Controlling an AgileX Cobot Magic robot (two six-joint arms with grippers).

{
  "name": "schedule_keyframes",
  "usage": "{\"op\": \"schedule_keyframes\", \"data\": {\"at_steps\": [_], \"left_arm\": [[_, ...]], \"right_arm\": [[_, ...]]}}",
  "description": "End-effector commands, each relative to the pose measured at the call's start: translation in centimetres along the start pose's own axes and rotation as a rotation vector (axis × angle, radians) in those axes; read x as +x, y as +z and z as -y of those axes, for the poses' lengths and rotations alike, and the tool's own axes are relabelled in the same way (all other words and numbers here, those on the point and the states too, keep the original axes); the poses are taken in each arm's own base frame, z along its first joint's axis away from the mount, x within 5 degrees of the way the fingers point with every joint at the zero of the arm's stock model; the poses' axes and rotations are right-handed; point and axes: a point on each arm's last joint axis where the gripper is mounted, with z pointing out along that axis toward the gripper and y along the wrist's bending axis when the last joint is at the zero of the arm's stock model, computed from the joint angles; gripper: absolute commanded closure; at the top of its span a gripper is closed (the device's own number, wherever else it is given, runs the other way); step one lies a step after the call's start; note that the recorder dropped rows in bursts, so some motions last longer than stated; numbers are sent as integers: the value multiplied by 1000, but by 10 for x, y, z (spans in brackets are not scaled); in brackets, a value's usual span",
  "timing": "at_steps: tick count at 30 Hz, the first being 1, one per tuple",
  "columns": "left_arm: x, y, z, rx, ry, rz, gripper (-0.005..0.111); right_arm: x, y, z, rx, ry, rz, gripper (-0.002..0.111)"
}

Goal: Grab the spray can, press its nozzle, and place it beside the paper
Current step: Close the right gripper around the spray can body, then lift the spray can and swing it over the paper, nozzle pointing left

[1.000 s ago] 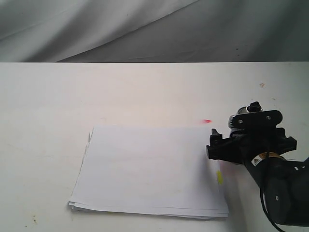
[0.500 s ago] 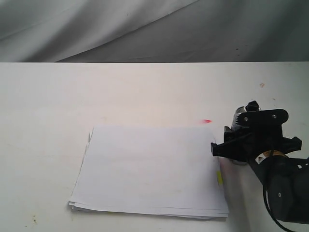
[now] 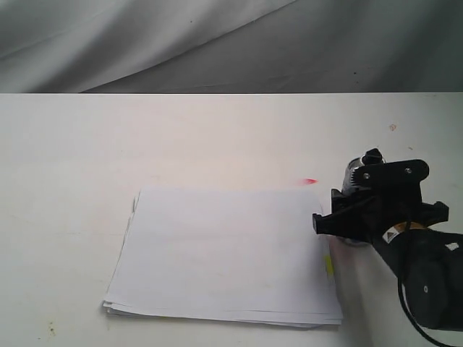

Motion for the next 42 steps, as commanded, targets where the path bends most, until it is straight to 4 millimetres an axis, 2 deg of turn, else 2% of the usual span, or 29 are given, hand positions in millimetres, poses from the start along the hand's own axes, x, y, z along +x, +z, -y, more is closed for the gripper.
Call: {"op": "schedule_keyframes", "data": {"at_steps": [1, 9, 15, 19, 22, 25, 28, 33, 36, 42], "left_arm": [[1, 0, 0, 1, -9, 3, 107], [1, 0, 0, 1, -9, 3, 107], [1, 0, 0, 1, -9, 3, 107], [1, 0, 0, 1, -9, 3, 107], [1, 0, 0, 1, -9, 3, 107], [1, 0, 0, 1, -9, 3, 107], [1, 0, 0, 1, -9, 3, 107], [1, 0, 0, 1, -9, 3, 107], [1, 0, 0, 1, -9, 3, 107], [1, 0, 0, 1, -9, 3, 107]], "right_arm": [[-32, -19, 1, -50, -3, 77, 108], [-75, -69, 5, -199, -16, 94, 108], [-112, -96, -6, -377, -50, 57, 108], [-139, -104, -17, -476, -135, 19, 108], [-162, -108, -20, -487, -189, 41, 108], [-180, -109, -19, -444, -251, 32, 108], [-191, -103, -10, -309, -304, -22, 108], [-193, -92, -8, -83, -466, -20, 108], [-190, -87, -21, -48, -546, 6, 108], [-177, -78, -63, -33, -760, 80, 108]]}}
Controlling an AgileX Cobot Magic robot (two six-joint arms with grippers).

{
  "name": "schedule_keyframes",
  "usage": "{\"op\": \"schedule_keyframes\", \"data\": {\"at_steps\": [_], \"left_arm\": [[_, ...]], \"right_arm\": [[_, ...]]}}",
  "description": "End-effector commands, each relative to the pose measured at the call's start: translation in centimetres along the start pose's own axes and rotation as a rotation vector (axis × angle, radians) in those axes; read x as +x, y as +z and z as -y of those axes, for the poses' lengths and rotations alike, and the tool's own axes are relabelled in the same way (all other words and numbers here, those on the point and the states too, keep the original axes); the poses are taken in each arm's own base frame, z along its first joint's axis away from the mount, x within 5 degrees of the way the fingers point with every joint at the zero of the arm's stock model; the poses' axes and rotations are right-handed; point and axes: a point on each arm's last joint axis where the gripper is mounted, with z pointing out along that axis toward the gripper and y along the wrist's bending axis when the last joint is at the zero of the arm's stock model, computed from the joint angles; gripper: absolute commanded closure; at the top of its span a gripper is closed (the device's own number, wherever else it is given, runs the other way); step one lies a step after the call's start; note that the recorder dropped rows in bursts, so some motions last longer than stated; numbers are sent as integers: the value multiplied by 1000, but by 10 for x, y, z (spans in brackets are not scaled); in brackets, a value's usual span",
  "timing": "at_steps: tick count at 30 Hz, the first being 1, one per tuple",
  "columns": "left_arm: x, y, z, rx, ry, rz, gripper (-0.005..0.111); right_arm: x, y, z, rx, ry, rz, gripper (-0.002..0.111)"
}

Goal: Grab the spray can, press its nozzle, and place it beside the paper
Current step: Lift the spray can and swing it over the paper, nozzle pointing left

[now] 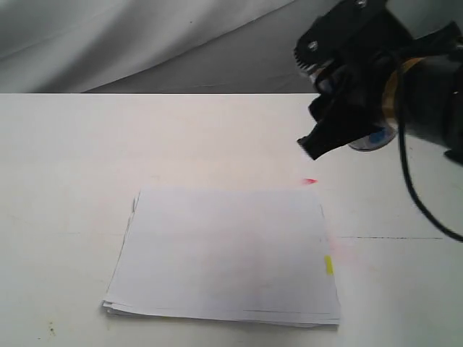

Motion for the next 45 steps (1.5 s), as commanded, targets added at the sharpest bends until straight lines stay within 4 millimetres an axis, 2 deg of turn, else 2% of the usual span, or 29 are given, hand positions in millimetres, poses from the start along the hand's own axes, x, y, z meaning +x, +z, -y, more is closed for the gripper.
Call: {"op": "schedule_keyframes", "data": {"at_steps": [1, 6, 13, 19, 25, 35, 45], "left_arm": [[1, 0, 0, 1, -9, 3, 107], [1, 0, 0, 1, -9, 3, 107], [1, 0, 0, 1, -9, 3, 107], [1, 0, 0, 1, -9, 3, 107], [1, 0, 0, 1, -9, 3, 107], [1, 0, 0, -4, 23, 2, 107], [1, 0, 0, -4, 23, 2, 107]], "right_arm": [[-14, 6, -26, 83, -185, 67, 108], [-15, 17, -60, 214, -388, 43, 108], [-8, 29, -113, 292, -612, 46, 108], [6, 43, -137, 316, -701, -4, 108], [15, 52, -147, 304, -734, -35, 108], [22, 51, -144, 303, -683, -107, 108], [21, 51, -143, 322, -687, -105, 108]]}}
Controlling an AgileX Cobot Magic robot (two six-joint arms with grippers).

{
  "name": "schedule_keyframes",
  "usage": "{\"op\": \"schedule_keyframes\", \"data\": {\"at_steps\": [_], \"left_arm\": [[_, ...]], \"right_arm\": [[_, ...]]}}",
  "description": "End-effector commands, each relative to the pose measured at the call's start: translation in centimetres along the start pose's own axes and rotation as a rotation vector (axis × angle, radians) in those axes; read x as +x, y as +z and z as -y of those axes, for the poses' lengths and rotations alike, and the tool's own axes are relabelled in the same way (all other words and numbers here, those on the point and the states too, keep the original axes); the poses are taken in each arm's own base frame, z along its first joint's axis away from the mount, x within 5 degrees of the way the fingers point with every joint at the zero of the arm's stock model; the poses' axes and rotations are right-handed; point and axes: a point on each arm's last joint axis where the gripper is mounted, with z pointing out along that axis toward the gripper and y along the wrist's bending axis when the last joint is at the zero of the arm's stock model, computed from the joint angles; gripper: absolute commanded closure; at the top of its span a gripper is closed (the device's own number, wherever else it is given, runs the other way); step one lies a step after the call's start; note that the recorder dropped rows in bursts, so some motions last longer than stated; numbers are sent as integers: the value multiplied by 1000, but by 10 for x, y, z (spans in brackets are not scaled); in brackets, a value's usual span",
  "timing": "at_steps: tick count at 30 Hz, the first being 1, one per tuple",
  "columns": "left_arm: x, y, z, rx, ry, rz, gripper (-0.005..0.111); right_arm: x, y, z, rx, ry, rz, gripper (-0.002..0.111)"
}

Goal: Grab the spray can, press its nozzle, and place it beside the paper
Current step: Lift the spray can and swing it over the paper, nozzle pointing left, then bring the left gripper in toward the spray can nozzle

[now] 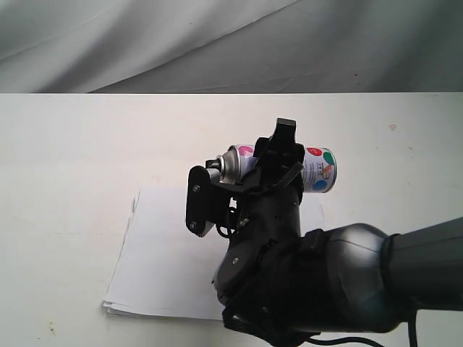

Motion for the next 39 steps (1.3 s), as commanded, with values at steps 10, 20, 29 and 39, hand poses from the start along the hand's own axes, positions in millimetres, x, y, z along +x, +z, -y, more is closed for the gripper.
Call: {"op": "schedule_keyframes", "data": {"at_steps": [10, 20, 29, 39], "left_arm": [[-7, 0, -2, -18, -15, 87, 107], [-26, -4, -6, -24, -280, 309, 107], [-14, -1, -3, 10, -533, 153, 107], [-107, 16, 13, 106, -351, -135, 107]], "right_arm": [[3, -3, 14, 120, 65, -47, 108], [1, -3, 16, 135, 55, -27, 108], [1, -3, 15, 130, 68, -33, 108], [-2, -3, 14, 118, 38, 3, 108]]}}
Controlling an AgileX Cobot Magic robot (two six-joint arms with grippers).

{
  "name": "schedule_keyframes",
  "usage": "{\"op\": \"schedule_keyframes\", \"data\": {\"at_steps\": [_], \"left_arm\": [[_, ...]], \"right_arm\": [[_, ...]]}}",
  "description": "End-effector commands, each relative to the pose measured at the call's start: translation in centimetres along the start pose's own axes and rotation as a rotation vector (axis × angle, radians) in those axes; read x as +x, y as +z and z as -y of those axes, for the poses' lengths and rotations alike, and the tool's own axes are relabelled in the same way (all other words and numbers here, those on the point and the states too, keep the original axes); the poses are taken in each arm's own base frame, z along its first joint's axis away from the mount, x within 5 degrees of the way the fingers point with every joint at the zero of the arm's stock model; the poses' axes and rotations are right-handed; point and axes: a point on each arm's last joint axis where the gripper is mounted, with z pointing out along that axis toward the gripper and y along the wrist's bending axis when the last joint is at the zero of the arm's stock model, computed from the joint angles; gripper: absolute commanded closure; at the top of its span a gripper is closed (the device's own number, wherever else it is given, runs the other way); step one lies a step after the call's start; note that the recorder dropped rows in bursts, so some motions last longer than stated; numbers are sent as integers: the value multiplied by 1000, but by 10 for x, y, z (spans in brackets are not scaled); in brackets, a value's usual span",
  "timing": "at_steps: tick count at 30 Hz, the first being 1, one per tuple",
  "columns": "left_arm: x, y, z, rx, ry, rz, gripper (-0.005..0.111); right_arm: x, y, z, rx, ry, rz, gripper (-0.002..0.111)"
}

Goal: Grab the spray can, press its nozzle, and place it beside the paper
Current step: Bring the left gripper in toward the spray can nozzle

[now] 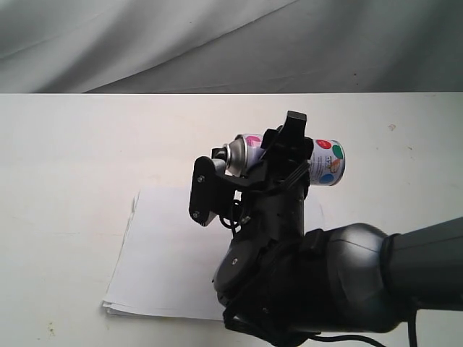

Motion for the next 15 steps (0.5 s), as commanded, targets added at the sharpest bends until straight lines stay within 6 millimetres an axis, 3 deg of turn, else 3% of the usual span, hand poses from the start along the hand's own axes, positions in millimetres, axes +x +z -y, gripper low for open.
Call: {"op": "schedule_keyframes", "data": {"at_steps": [1, 5, 9, 12, 15], "left_arm": [[-30, 35, 24, -5, 131, -237, 107], [-41, 93, 47, 104, 201, -457, 107], [-41, 141, 75, 418, 261, -550, 107], [-34, 163, 89, 649, 310, -580, 107], [-19, 180, 90, 794, 325, -630, 107]], "right_arm": [[-5, -2, 7, 43, -9, 35, 108], [-5, -2, 7, 43, -18, 35, 108], [-5, -2, 7, 44, -66, 34, 108], [-5, -2, 7, 44, -66, 34, 108], [-5, -2, 7, 44, -66, 34, 108]]}}
